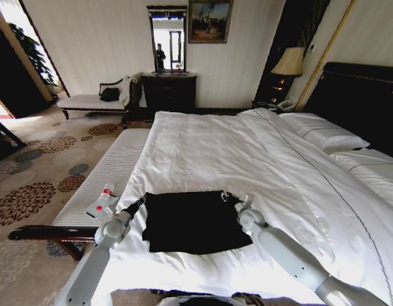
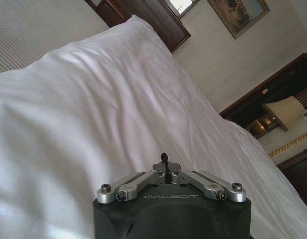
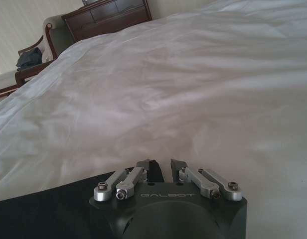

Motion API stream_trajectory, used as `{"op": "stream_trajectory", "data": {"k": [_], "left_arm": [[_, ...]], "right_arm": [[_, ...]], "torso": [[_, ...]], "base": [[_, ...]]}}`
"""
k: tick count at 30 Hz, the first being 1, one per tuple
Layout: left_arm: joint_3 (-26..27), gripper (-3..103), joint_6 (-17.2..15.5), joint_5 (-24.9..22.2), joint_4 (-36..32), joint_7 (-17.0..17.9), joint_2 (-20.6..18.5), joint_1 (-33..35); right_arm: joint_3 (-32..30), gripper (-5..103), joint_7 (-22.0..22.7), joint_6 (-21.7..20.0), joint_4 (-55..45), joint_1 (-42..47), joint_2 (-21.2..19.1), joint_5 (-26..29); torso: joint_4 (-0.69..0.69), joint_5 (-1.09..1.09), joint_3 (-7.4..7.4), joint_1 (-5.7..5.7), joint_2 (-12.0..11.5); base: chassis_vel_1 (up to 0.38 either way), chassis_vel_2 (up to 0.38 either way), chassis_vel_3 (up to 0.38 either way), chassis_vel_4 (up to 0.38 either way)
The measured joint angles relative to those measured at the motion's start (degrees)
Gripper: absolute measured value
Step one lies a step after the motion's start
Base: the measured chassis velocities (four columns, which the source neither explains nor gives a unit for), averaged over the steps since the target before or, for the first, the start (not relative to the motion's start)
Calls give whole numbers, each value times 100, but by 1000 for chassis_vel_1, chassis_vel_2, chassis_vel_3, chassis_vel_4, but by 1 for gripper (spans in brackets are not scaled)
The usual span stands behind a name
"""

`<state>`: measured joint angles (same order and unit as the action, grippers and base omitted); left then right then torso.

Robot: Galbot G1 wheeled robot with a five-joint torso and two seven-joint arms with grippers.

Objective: Fold the clothes on the bed.

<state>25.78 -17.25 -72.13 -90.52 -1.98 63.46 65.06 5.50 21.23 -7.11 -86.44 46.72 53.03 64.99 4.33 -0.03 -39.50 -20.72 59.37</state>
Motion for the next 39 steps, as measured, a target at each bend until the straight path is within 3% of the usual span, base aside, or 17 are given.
{"op": "stream_trajectory", "data": {"k": [2,3,6,7,9,17,18,21,22,25,27,28,31,33,37,38,39], "left_arm": [[5,0,0,5,0,0,-5,4],[9,0,0,12,0,0,-6,6],[13,0,0,20,-1,0,-6,6],[14,0,-1,22,-3,0,-6,6],[17,0,-1,37,-16,0,-5,7],[20,0,-1,85,-36,0,-12,58],[20,0,-1,93,-40,0,-15,69],[19,0,-1,109,-54,0,-20,86],[16,0,-1,112,-55,0,-23,90],[8,0,0,115,-65,0,-47,102],[8,0,0,115,-69,0,-56,107],[8,0,1,116,-74,0,-67,111],[7,0,2,115,-79,-1,-78,112],[7,0,3,115,-90,-1,-88,117],[7,0,5,119,-99,-1,-92,126],[7,0,7,123,-99,0,-93,128],[7,0,10,129,-99,0,-93,132]], "right_arm": [[2,25,-22,6,-1,-16,10,18],[4,15,-59,18,0,-27,19,40],[6,15,-124,31,-8,-32,31,120],[6,4,-138,28,-17,-32,34,167],[-19,1,-183,-77,-105,-4,36,523],[-240,-2,-125,-141,-195,-30,109,1133],[-278,9,-132,-119,-188,-48,125,1195],[-343,9,-257,-32,-85,-80,154,1239],[-357,19,-287,-22,-56,-88,160,1243],[-459,36,-500,-38,105,-95,164,1253],[-489,36,-562,-78,131,-83,157,1255],[-523,47,-648,-143,154,-60,142,1268],[-558,47,-736,-226,160,-24,127,1286],[-585,64,-869,-335,164,27,122,1296],[-579,64,-938,-374,165,58,122,1263],[-566,80,-954,-377,165,71,122,1228],[-543,80,-973,-377,163,88,120,1183]], "torso": [[0,0,0,0,0],[0,0,0,0,0],[0,-1,0,1,0],[0,0,0,0,0],[0,0,0,0,0],[-1,0,0,1,0],[-1,0,0,1,0],[-1,0,0,0,0],[-1,0,0,0,0],[-1,0,0,0,0],[0,0,0,0,0],[0,0,0,0,0],[0,0,0,0,0],[1,0,0,0,0],[0,0,0,1,0],[0,0,0,0,0],[0,0,0,0,0]], "base": [[0,0,0,0],[0,0,0,0],[0,0,0,0],[0,0,0,0],[0,0,0,0],[0,0,0,0],[0,0,0,0],[0,0,0,0],[0,0,0,0],[0,0,0,0],[0,0,0,0],[0,0,0,0],[0,0,0,0],[0,0,0,0],[0,0,0,0],[0,0,0,0],[0,0,0,0]]}}
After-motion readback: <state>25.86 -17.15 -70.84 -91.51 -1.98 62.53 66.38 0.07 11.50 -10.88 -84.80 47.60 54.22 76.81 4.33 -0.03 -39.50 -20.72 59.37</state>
